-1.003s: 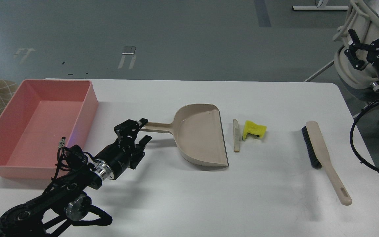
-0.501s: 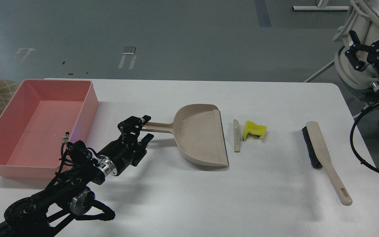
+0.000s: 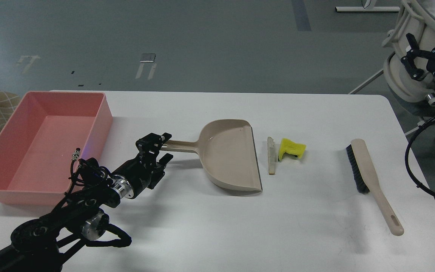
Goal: Sweep and dump garbage into bin
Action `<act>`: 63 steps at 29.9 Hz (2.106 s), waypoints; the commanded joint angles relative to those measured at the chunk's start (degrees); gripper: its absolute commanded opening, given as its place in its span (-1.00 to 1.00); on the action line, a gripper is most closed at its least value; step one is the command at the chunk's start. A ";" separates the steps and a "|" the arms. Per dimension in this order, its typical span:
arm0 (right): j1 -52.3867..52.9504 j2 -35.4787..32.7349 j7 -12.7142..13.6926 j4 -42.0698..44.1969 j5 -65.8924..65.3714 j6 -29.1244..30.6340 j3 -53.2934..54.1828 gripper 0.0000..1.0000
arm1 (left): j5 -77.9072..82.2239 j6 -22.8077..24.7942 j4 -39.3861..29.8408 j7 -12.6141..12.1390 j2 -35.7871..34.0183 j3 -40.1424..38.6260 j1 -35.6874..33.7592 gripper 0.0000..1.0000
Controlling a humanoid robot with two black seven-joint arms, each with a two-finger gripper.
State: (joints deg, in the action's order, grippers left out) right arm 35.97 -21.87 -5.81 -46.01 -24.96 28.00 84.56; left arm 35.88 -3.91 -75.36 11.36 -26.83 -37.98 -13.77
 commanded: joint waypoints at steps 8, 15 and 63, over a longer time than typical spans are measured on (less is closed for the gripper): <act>-1.25 -0.01 0.01 0.04 0.00 0.00 1.40 1.00 | -0.02 -0.14 1.00 0.07 1.34 0.19 -1.35 0.42; -1.25 -0.01 0.01 0.04 0.00 0.00 1.49 1.00 | -0.02 -0.23 3.37 0.59 1.69 1.86 -3.81 0.13; -2.31 -0.10 0.36 -0.22 -0.09 0.00 1.49 1.00 | 0.15 -0.31 5.04 4.20 3.54 4.32 -5.65 -0.46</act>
State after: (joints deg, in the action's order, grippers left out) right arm 33.72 -21.96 -5.45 -46.10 -25.05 28.00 86.03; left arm 36.03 -4.16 -70.23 15.56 -23.34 -33.62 -18.85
